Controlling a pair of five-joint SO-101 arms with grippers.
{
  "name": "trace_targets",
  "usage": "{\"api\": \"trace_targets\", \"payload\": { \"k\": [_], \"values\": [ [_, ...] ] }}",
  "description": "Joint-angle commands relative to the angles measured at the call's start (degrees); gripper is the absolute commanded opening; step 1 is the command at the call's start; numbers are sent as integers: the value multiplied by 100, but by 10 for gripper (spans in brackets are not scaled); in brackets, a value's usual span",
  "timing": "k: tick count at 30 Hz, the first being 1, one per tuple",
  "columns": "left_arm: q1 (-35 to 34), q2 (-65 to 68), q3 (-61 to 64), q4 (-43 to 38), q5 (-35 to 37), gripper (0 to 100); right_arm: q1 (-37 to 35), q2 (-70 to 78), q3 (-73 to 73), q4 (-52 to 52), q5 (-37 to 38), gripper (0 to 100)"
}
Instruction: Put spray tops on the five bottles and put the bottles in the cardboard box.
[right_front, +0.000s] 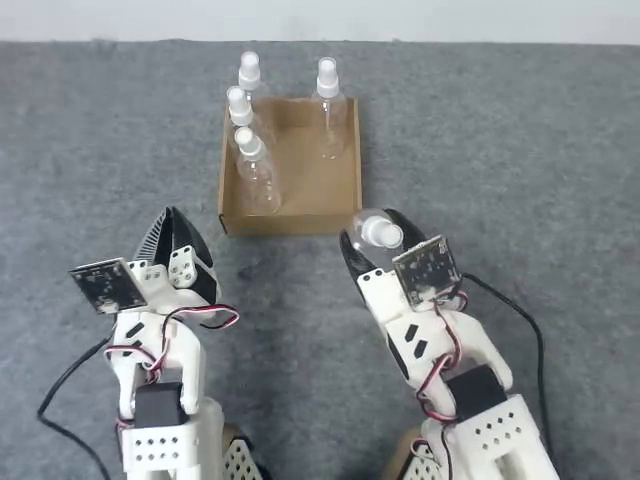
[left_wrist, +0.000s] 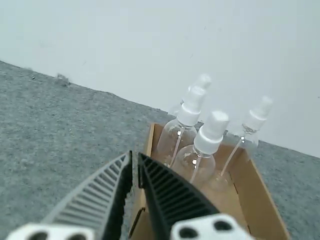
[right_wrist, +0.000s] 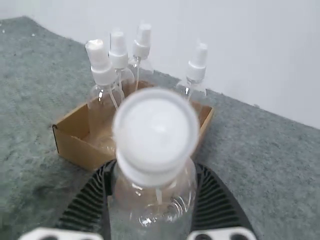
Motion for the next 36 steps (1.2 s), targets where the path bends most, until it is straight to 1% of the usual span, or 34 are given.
{"api": "trace_targets", "payload": {
  "k": [1, 4, 7, 11, 15, 20, 28, 36],
  "values": [
    [-44, -79, -66, 26, -53, 11, 66, -101, -686, 347, 79, 7],
    [-44, -70, -66, 26, -53, 11, 66, -101, -967, 611, 79, 6],
    [-44, -70, -66, 26, -53, 11, 66, -92, -1433, 1103, 88, 6],
    [-44, -70, -66, 26, -53, 11, 48, -84, -2084, 1754, 422, 6],
    [-44, -70, -66, 26, -53, 11, 48, -75, -2514, 2097, 484, 6],
    [-35, -70, -66, 26, -53, 11, 48, 180, -2840, 2369, 642, 6],
    [-35, -70, -66, 26, -53, 11, 40, 1543, -3692, 2457, 633, 6],
    [-35, -70, -66, 26, -53, 12, 31, 2554, -4255, 2404, 615, 6]
  ]
}}
